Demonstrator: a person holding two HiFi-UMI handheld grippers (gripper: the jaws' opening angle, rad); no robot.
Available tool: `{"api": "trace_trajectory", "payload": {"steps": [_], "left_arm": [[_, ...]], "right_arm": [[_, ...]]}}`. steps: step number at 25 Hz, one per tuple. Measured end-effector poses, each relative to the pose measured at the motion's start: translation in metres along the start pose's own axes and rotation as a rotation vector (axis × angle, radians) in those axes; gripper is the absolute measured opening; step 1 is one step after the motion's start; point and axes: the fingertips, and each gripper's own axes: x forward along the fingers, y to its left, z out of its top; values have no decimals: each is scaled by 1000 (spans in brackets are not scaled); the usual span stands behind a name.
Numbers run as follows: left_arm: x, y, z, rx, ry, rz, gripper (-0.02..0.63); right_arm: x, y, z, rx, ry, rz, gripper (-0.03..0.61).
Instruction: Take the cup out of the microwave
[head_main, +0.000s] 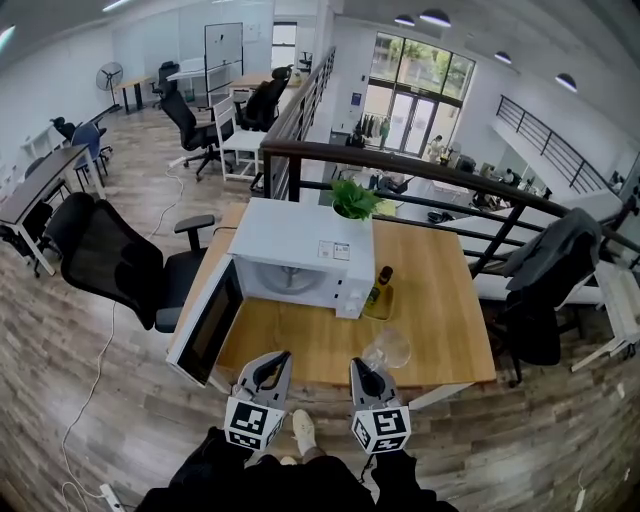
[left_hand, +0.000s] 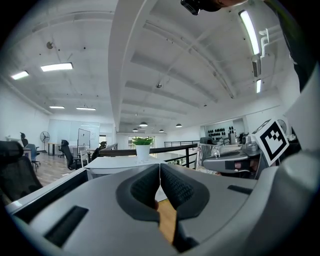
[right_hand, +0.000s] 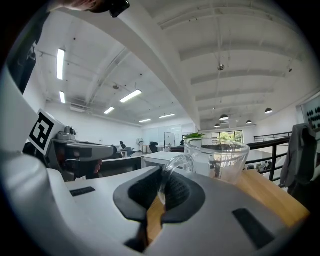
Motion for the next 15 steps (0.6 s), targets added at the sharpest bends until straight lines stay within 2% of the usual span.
{"api": "trace_trajectory", "payload": {"steps": [15], "left_arm": [[3,4,-1,5,15,9,25]], "right_arm": [[6,2,2,-1,-5,27,18]]}}
